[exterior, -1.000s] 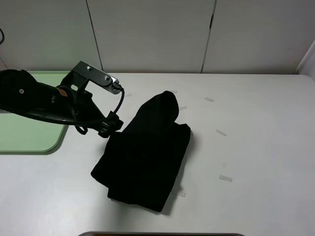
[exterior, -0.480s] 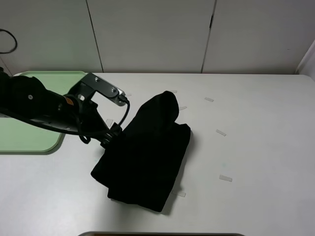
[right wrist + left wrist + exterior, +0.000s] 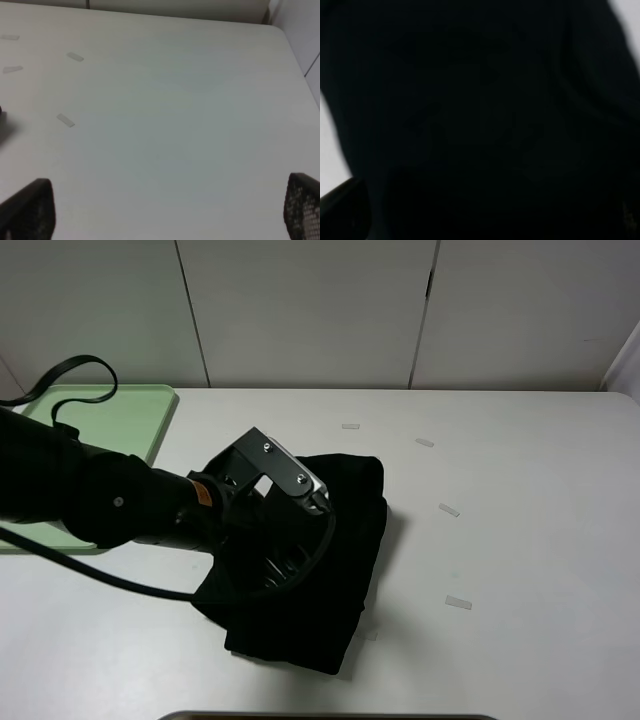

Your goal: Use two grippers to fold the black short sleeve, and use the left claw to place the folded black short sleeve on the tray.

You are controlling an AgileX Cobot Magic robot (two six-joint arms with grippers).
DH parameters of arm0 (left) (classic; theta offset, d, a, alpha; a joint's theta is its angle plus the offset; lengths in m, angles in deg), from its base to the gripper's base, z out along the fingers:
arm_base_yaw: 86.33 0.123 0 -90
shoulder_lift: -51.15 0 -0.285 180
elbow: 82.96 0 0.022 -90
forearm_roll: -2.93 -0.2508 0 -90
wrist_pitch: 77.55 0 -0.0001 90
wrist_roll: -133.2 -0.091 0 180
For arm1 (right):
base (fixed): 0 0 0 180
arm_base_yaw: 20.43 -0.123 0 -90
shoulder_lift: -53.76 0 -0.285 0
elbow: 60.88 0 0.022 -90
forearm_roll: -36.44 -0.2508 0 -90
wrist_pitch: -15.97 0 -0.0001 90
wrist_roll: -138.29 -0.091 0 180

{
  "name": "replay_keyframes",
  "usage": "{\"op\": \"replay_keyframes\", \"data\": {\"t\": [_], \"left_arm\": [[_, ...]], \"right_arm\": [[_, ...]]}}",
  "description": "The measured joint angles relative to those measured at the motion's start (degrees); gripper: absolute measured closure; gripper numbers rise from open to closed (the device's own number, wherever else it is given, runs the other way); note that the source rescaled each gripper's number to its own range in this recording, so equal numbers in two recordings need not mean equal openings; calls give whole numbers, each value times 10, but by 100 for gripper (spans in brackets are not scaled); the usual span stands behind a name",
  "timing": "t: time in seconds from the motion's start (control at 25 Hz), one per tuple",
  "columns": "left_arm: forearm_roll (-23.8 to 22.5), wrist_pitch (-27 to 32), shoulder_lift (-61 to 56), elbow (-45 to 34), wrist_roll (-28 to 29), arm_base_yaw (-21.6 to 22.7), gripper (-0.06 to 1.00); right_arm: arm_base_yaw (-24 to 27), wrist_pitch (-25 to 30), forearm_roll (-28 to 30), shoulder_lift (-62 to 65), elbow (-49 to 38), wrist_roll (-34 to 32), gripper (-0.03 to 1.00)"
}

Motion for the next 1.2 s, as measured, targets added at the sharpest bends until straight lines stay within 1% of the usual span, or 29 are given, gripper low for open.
{"op": "replay_keyframes", "data": {"t": [0.12,0.28,0.44,0.52,0.56,0.64,0.76,0.84,1.04,1.2], "left_arm": [[0,0,0,0,10,-25,-5],[0,-1,0,0,23,-42,-5],[0,-10,0,0,24,-45,-5],[0,-39,0,0,25,-45,-5],[2,-85,0,0,25,-45,-5],[12,-129,0,0,25,-43,-5],[21,-176,0,0,25,-27,-5],[23,-194,0,1,25,-3,-5],[24,-201,27,32,25,52,-5],[24,-191,82,76,26,64,-5]], "right_arm": [[0,0,0,0,0,0,-3],[0,0,0,0,0,0,-3],[0,0,0,0,0,0,-3],[0,0,0,0,0,0,-3],[0,0,0,0,0,0,-3],[0,0,0,0,0,0,-3],[0,0,0,0,0,0,-3],[0,0,0,0,0,0,-3],[0,0,0,0,0,0,-3],[0,0,0,0,0,0,-3]]}}
